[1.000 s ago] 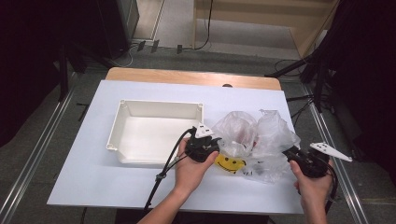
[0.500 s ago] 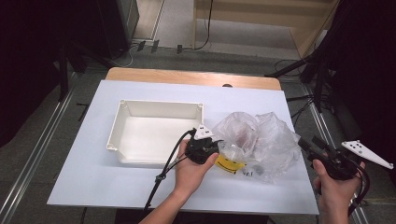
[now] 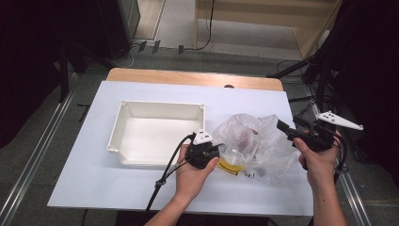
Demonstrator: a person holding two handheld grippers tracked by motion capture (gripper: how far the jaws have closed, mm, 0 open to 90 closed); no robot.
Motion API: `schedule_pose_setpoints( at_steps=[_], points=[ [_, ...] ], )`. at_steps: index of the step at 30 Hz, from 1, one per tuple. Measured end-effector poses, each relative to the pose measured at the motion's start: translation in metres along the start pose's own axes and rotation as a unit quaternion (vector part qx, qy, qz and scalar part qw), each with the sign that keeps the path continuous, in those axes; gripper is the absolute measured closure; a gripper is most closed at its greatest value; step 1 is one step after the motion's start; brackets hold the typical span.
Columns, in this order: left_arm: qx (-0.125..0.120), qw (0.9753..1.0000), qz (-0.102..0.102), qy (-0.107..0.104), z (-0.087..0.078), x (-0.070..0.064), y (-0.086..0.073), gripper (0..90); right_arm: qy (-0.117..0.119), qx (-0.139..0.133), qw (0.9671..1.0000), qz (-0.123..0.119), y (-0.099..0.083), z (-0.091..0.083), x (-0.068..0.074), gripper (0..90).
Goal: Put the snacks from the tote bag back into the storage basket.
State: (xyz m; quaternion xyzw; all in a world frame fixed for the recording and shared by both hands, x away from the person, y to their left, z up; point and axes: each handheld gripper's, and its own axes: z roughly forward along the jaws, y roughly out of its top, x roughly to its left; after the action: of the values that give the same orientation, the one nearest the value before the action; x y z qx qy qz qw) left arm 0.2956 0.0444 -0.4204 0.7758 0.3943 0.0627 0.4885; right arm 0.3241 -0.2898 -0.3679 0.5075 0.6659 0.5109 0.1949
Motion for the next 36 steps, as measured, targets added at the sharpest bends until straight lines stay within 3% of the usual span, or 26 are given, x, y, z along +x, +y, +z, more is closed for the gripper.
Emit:
schedule_pose_setpoints(
  at_steps=[2,3,6,8,9,10,11,12,14,16,17,18,20,21,24,26,29,30,31,32,34,36],
  points=[
    [-0.003,1.0000,-0.003,0.001,-0.001,0.001,-0.001,83.6,0.004,0.008,0.9999,-0.007,-0.002,0.005,0.001,28.6],
    [-0.004,1.0000,-0.003,-0.001,-0.001,0.001,-0.001,83.7,0.005,0.020,0.9997,-0.011,-0.004,0.010,0.003,34.8],
    [-0.008,0.9999,-0.006,0.001,-0.004,0.003,-0.003,83.9,0.011,0.057,0.9982,-0.019,-0.011,0.021,0.008,63.9],
    [-0.012,0.9999,-0.007,0.002,-0.004,0.004,-0.004,84.4,0.026,0.082,0.9963,-0.005,-0.012,0.026,0.007,83.1],
    [-0.014,0.9999,-0.009,0.002,-0.005,0.003,-0.004,84.9,0.022,0.082,0.9964,0.003,-0.011,0.028,0.005,88.1],
    [-0.015,0.9998,-0.009,0.002,-0.005,0.003,-0.005,86.1,-0.001,0.075,0.9972,0.006,-0.007,0.030,0.002,90.0],
    [-0.017,0.9998,-0.007,0.002,-0.005,0.002,-0.006,86.1,-0.001,0.075,0.9972,0.006,-0.007,0.030,0.002,90.0],
    [-0.019,0.9998,-0.010,0.000,-0.005,0.001,-0.007,87.6,-0.026,0.056,0.9980,0.011,-0.002,0.031,-0.004,90.0],
    [-0.019,0.9998,-0.010,0.001,-0.003,0.000,-0.010,88.8,-0.049,0.032,0.9981,0.020,0.003,0.032,-0.010,90.0],
    [-0.019,0.9997,-0.012,0.001,-0.002,0.000,-0.011,89.5,-0.073,0.013,0.9971,0.019,0.005,0.035,-0.017,90.0],
    [-0.016,0.9998,-0.012,0.002,-0.002,0.000,-0.012,89.5,-0.073,0.013,0.9971,0.019,0.005,0.035,-0.017,90.0],
    [-0.016,0.9998,-0.011,0.000,0.000,-0.001,-0.014,90.0,-0.094,0.005,0.9954,0.016,0.003,0.041,-0.023,90.0],
    [-0.015,0.9999,-0.008,0.002,0.000,-0.003,-0.018,90.0,-0.123,0.012,0.9922,0.015,-0.001,0.048,-0.031,90.0],
    [-0.015,0.9999,-0.008,0.002,0.000,-0.003,-0.018,90.0,-0.123,0.012,0.9922,0.015,-0.001,0.048,-0.031,90.0],
    [-0.010,0.9999,-0.007,-0.002,0.001,-0.006,-0.024,90.0,-0.154,0.028,0.9870,0.035,-0.013,0.059,-0.046,90.0],
    [-0.008,0.9999,-0.007,-0.003,0.002,-0.008,-0.028,90.0,-0.170,0.038,0.9841,0.032,-0.021,0.065,-0.052,90.0],
    [-0.004,1.0000,-0.003,-0.003,0.004,-0.010,-0.033,90.0,-0.167,0.057,0.9842,0.010,-0.031,0.071,-0.051,90.0],
    [0.004,0.9999,-0.006,-0.011,0.007,-0.011,-0.035,84.9,-0.146,0.046,0.9879,0.023,-0.034,0.068,-0.051,80.8],
    [0.004,0.9999,-0.006,-0.011,0.007,-0.011,-0.035,77.2,-0.146,0.046,0.9879,0.023,-0.034,0.068,-0.051,80.8],
    [0.004,0.9992,-0.007,-0.040,0.006,-0.014,-0.034,69.5,-0.114,0.016,0.9925,0.039,-0.030,0.057,-0.049,62.5],
    [0.000,0.9991,-0.002,-0.043,0.004,-0.017,-0.033,55.2,-0.097,-0.001,0.9947,0.035,-0.025,0.044,-0.045,49.0],
    [-0.020,0.9991,0.014,-0.034,-0.009,-0.024,-0.027,43.0,-0.076,-0.011,0.9964,0.036,-0.021,0.030,-0.041,41.0]
  ],
)
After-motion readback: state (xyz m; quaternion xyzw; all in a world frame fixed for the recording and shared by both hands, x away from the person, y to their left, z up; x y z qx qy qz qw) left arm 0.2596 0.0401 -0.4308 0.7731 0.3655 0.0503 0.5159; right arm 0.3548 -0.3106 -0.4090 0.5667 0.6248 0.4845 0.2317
